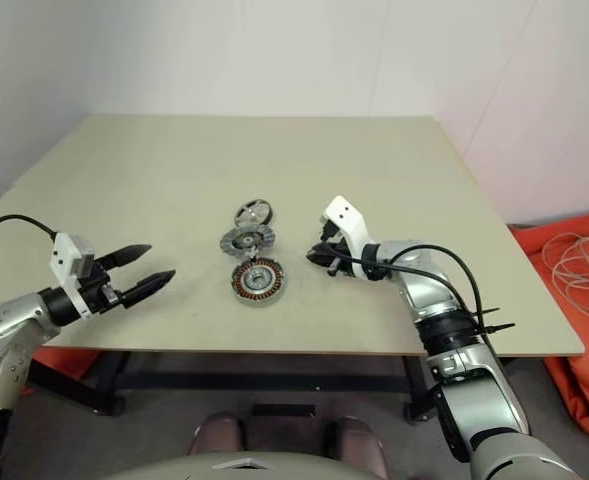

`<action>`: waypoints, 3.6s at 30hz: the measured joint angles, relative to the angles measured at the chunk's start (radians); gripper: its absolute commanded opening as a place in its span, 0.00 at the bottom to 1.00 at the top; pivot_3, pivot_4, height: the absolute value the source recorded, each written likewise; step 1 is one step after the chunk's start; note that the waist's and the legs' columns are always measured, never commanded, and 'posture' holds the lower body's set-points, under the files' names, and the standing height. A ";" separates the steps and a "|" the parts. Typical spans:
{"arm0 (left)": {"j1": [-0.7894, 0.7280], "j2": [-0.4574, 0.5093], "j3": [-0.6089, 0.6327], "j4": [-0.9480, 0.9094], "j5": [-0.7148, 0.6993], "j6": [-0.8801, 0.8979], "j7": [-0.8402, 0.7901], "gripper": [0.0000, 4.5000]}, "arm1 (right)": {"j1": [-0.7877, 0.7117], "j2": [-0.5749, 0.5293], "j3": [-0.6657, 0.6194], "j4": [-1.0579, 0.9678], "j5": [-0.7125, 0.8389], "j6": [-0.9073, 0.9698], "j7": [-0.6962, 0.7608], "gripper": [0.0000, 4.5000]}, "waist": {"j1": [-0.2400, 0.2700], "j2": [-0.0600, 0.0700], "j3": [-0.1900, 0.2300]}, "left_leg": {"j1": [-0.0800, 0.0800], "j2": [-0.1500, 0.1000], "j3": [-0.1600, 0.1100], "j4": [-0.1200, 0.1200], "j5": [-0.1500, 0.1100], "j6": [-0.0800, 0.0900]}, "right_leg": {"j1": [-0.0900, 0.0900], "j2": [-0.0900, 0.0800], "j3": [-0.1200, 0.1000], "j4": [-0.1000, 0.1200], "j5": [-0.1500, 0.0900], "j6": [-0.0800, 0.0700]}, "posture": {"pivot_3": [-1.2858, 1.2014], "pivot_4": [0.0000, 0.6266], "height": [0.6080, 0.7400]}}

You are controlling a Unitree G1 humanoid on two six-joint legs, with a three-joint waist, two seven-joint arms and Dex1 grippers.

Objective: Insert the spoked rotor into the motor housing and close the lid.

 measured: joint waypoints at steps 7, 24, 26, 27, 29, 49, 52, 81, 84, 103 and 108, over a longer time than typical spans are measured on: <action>0.054 0.012 0.000 -0.012 0.002 -0.005 -0.032 1.00 | -0.098 0.035 0.082 -0.081 0.046 0.036 0.100 0.13 | -0.002 0.000 0.000 | 0.002 0.001 0.000 0.000 0.000 0.000 | 0.000 0.001 -0.001 -0.001 0.000 0.000 | 0.52 0.00 1.00; 0.063 0.010 0.002 -0.034 0.001 -0.005 -0.016 1.00 | -0.156 0.199 0.163 0.180 0.006 -0.004 0.045 0.13 | -0.002 0.000 0.000 | 0.000 0.001 0.000 0.000 0.000 0.000 | 0.001 0.000 -0.001 -0.002 0.000 0.000 | 0.52 0.00 1.00; 0.063 0.010 0.002 -0.034 0.001 -0.005 -0.016 1.00 | -0.158 0.203 0.167 0.197 0.002 -0.013 0.045 0.13 | -0.002 0.000 0.000 | 0.001 0.001 0.000 0.000 0.000 0.000 | 0.001 0.000 -0.001 -0.002 0.000 0.000 | 0.52 0.00 1.00; 0.063 0.010 0.002 -0.034 0.001 -0.005 -0.015 1.00 | -0.158 0.204 0.170 0.205 -0.002 -0.020 0.045 0.13 | -0.002 0.000 0.000 | 0.001 0.001 0.000 0.000 0.000 0.000 | 0.001 0.000 -0.001 -0.002 0.000 0.000 | 0.52 0.00 1.00; 0.063 0.010 0.002 -0.034 0.001 -0.005 -0.012 1.00 | -0.158 0.209 0.172 0.220 -0.013 -0.032 0.045 0.13 | -0.002 0.000 0.000 | 0.001 0.001 0.000 0.000 0.000 0.000 | 0.001 0.000 -0.001 -0.002 0.000 0.000 | 0.52 0.00 1.00; 0.054 0.009 0.002 -0.035 0.001 -0.004 -0.007 1.00 | -0.175 0.216 0.171 0.300 -0.053 -0.091 0.032 0.13 | -0.002 0.000 0.000 | 0.001 0.001 0.000 0.000 0.000 0.000 | 0.001 0.000 -0.001 -0.002 0.000 0.000 | 0.52 0.00 1.00; 0.054 0.008 0.002 -0.035 0.001 -0.004 -0.006 1.00 | -0.178 0.217 0.171 0.307 -0.054 -0.095 0.032 0.13 | -0.002 0.000 0.000 | 0.001 0.001 0.000 0.000 0.000 0.000 | 0.001 0.000 -0.001 -0.002 0.000 0.000 | 0.52 0.00 1.00; 0.050 0.008 0.002 -0.035 0.001 -0.004 -0.006 1.00 | -0.179 0.228 0.168 0.314 -0.054 -0.086 0.035 0.13 | -0.002 0.000 0.000 | 0.001 0.001 0.000 0.000 0.000 0.000 | 0.001 0.000 -0.001 -0.002 0.000 0.000 | 0.52 0.00 1.00; 0.048 0.008 0.002 -0.035 0.001 -0.004 -0.006 1.00 | -0.178 0.228 0.167 0.313 -0.053 -0.084 0.035 0.13 | -0.002 0.000 0.000 | 0.001 0.001 0.000 0.000 0.000 0.000 | 0.001 0.000 -0.001 -0.002 0.000 0.000 | 0.52 0.00 1.00; 0.038 0.005 -0.001 -0.034 0.003 -0.004 0.005 1.00 | -0.174 0.233 0.154 0.256 -0.049 -0.047 0.040 0.99 | -0.002 0.000 0.000 | 0.001 0.001 0.000 0.000 0.000 0.000 | 0.001 0.000 -0.001 -0.001 0.000 0.000 | 0.52 0.00 1.00; 0.038 0.004 -0.003 -0.034 0.004 -0.004 0.005 1.00 | -0.173 0.231 0.139 0.187 -0.021 -0.007 0.046 0.99 | -0.002 0.000 0.000 | 0.001 0.001 0.000 0.000 0.000 0.000 | 0.001 0.000 -0.001 -0.001 0.000 0.000 | 0.52 0.00 1.00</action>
